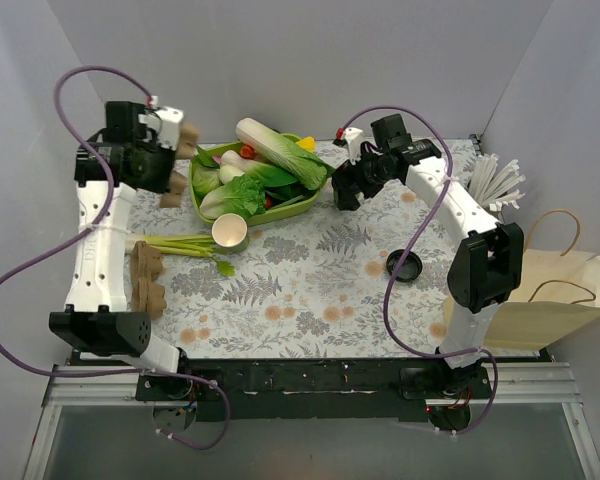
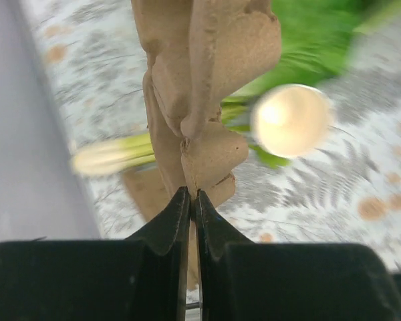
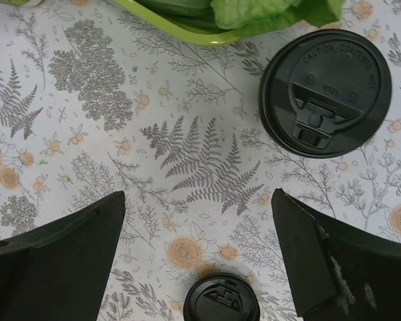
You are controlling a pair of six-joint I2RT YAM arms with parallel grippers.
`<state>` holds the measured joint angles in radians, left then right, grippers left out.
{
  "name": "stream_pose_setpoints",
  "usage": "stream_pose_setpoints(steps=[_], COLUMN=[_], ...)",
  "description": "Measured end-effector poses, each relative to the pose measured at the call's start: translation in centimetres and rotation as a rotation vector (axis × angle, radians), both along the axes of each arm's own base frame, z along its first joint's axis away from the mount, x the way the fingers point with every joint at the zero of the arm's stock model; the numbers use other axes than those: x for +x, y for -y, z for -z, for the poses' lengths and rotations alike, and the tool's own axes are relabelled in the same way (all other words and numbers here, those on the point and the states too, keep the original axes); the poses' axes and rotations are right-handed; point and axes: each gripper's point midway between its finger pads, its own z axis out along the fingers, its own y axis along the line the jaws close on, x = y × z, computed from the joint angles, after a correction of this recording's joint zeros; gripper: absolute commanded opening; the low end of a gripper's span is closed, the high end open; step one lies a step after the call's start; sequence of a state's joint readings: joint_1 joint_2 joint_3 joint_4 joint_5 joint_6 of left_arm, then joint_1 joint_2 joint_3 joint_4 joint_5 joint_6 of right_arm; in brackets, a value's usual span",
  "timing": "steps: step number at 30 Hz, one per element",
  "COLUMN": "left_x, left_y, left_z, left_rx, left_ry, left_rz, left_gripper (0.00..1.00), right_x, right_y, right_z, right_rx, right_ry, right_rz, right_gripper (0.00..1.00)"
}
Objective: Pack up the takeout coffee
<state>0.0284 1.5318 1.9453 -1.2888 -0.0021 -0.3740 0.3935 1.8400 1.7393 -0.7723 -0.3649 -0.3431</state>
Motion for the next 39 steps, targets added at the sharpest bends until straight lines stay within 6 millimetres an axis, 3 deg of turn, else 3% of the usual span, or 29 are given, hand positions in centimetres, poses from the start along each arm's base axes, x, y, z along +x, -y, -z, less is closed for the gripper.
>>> stream_pose_setpoints(steps=[2, 3, 6, 10, 12, 15, 22, 27, 28, 31, 35, 39], left_x=[-0.9, -2.2, -6.6, -13.3, -16.0, -17.5, -17.2, -17.3, -17.2, -17.6, -18.8, -18.2], left_y=[4.4, 7.4, 13.0, 16.2, 16.2, 14.9, 9.5, 7.5, 7.5, 7.3, 8.0, 11.5], left_z=[0.3, 1.3, 5.2, 11.3, 13.7, 15.9, 20.9, 21.7, 21.6, 21.6, 21.5, 17.8], left_rx=[-0.021, -0.034, -0.043, 0.029, 0.076, 0.144, 0.428, 0.525, 0.527, 0.531, 0.477, 0.340], left_ry=[-0.001, -0.026, -0.145, -0.310, -0.372, -0.395, -0.360, -0.334, -0.326, -0.336, -0.395, -0.314], left_rz=[0.155, 0.262, 0.494, 0.738, 0.819, 0.867, 0.864, 0.870, 0.873, 0.890, 0.958, 1.035], left_gripper=[0.00, 0.00, 0.00, 0.00, 0.00, 0.00, 0.00, 0.02, 0.23, 0.50, 0.68, 0.72], right_x=[0.6, 0.9, 1.9, 3.2, 3.6, 3.8, 3.3, 2.7, 2.6, 2.5, 2.3, 1.6], right_y=[0.9, 1.4, 3.2, 6.0, 7.1, 8.0, 7.9, 7.6, 7.5, 7.4, 7.3, 7.5], right_z=[0.1, 0.1, 0.0, -0.1, -0.4, -1.0, -2.8, -3.5, -3.6, -3.7, -4.3, -6.3], right_rx=[-0.010, -0.015, -0.026, -0.037, -0.042, -0.041, -0.018, 0.007, 0.011, 0.018, 0.025, 0.039], right_ry=[0.005, 0.008, 0.020, 0.031, 0.039, 0.053, 0.090, 0.094, 0.094, 0.095, 0.106, 0.151], right_rz=[0.027, 0.041, 0.091, 0.164, 0.192, 0.215, 0.208, 0.188, 0.184, 0.178, 0.175, 0.176], right_gripper=[0.98, 0.98, 0.98, 0.98, 0.98, 0.98, 0.98, 0.98, 0.98, 0.98, 0.98, 0.98])
